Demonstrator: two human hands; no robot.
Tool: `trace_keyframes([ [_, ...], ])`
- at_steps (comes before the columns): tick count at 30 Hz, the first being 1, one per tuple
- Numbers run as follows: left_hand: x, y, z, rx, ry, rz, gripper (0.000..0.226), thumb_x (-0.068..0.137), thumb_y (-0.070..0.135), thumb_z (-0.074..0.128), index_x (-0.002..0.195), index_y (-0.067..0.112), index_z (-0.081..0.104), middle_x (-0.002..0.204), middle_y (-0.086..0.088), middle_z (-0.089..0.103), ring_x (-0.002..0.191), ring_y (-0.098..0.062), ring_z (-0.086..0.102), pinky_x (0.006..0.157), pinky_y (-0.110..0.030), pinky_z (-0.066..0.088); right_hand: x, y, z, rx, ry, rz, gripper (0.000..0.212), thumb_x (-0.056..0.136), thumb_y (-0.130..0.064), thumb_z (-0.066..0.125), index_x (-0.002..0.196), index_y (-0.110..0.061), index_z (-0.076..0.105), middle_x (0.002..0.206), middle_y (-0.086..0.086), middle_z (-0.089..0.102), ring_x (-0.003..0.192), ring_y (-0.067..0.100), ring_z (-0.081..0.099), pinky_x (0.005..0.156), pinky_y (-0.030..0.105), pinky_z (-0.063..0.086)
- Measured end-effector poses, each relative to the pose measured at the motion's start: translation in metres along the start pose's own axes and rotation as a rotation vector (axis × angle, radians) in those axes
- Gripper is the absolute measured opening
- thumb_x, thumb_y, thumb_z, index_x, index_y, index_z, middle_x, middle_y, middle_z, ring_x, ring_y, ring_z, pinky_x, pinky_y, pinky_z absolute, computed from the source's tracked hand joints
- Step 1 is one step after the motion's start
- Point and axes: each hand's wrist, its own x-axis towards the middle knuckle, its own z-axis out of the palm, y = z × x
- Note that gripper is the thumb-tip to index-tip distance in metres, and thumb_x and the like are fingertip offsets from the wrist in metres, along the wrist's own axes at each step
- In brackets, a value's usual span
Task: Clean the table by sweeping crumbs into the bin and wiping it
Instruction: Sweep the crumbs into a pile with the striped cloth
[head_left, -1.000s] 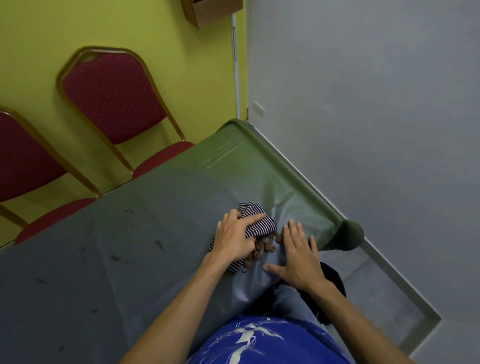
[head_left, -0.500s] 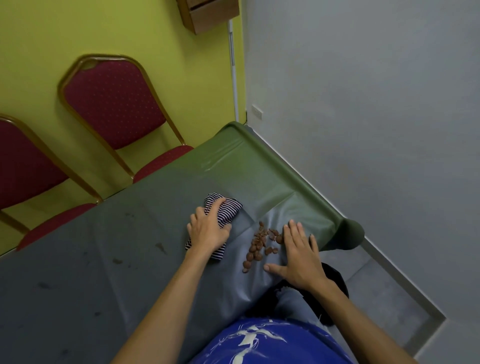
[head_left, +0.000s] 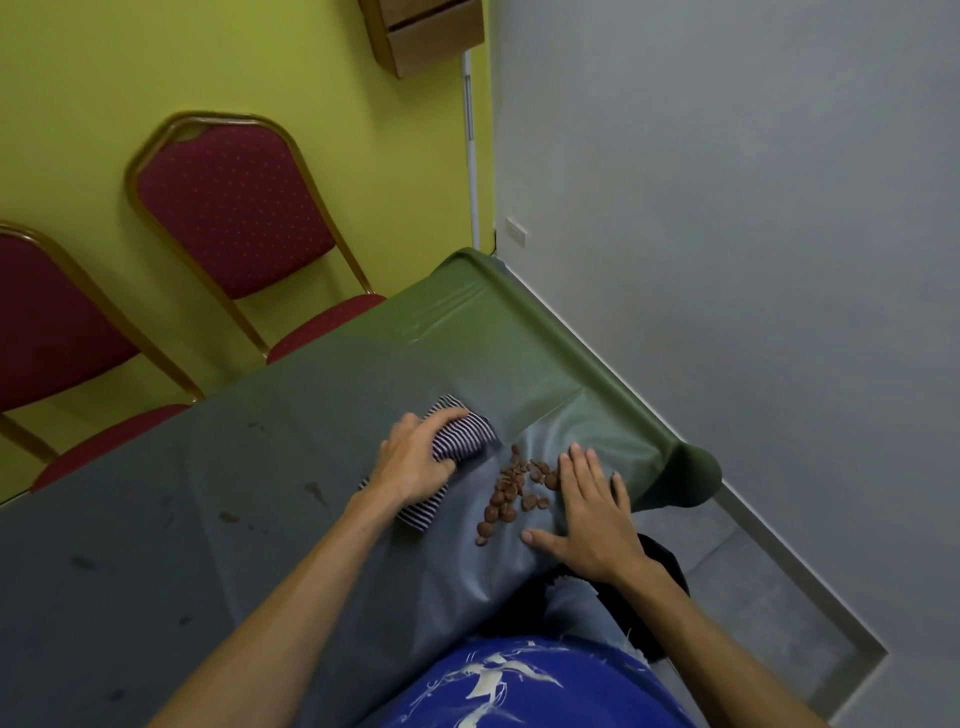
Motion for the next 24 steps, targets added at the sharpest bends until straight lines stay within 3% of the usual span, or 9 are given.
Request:
trace_keyframes([
  [2,0.004,-0.009,-0.004,-0.006,0.138,-0.138,0.066,0.08,0.025,0.065,0.135,0.051,0.039,0.119,-0.009,0.049,0.12,-0.035,0.049,0.1,-0.047,0.043,0.0,0.002,0.001,-0.003,-0.001,-0.006,0.123,0.062,-0.09,0.01,0.155,-0.013,-0.013,0.161,0.005,-0.024,0.148,0.021,-0.024,0.119,0.048,-0.008],
  [5,-0.002,-0.006,0.004,-0.026,0.162,-0.233,0.066,0.081,0.026,0.066,0.137,0.048,0.039,0.125,-0.011,0.048,0.121,-0.036,0.048,0.1,-0.046,0.042,-0.001,0.004,0.002,0.006,0.008,-0.01,0.123,0.063,-0.09,0.011,0.155,-0.012,-0.011,0.162,0.006,-0.023,0.148,0.022,-0.023,0.119,0.048,-0.009],
  [11,-0.029,0.026,0.037,0.032,0.112,-0.046,0.064,0.08,0.025,0.065,0.134,0.048,0.04,0.119,-0.003,0.043,0.119,-0.03,0.045,0.101,-0.042,0.039,0.001,0.005,0.003,-0.007,-0.003,-0.006,0.122,0.064,-0.09,0.013,0.155,-0.013,-0.014,0.161,0.005,-0.025,0.147,0.021,-0.024,0.119,0.048,-0.009],
  [16,-0.026,0.027,0.031,-0.127,0.125,-0.029,0.063,0.081,0.031,0.066,0.136,0.051,0.042,0.113,-0.005,0.048,0.112,-0.033,0.053,0.098,-0.043,0.046,-0.001,0.005,0.002,-0.007,0.006,-0.013,0.113,0.08,-0.084,0.034,0.155,-0.014,-0.014,0.161,0.004,-0.025,0.148,0.02,-0.023,0.12,0.047,-0.009],
  [20,-0.018,0.017,0.014,-0.08,0.306,-0.193,0.063,0.083,0.031,0.066,0.139,0.046,0.042,0.118,-0.011,0.049,0.112,-0.036,0.052,0.093,-0.043,0.047,-0.002,0.007,0.002,0.004,0.019,-0.018,0.112,0.08,-0.084,0.033,0.155,-0.016,-0.014,0.16,0.003,-0.026,0.147,0.019,-0.025,0.119,0.045,-0.011],
  [24,-0.027,0.002,0.026,0.028,0.323,-0.328,0.069,0.086,0.036,0.063,0.147,0.042,0.032,0.126,-0.016,0.044,0.117,-0.038,0.046,0.097,-0.047,0.04,-0.003,0.006,0.001,0.018,0.013,-0.022,0.112,0.081,-0.084,0.034,0.155,-0.016,-0.015,0.159,0.002,-0.027,0.147,0.018,-0.026,0.119,0.046,-0.011],
])
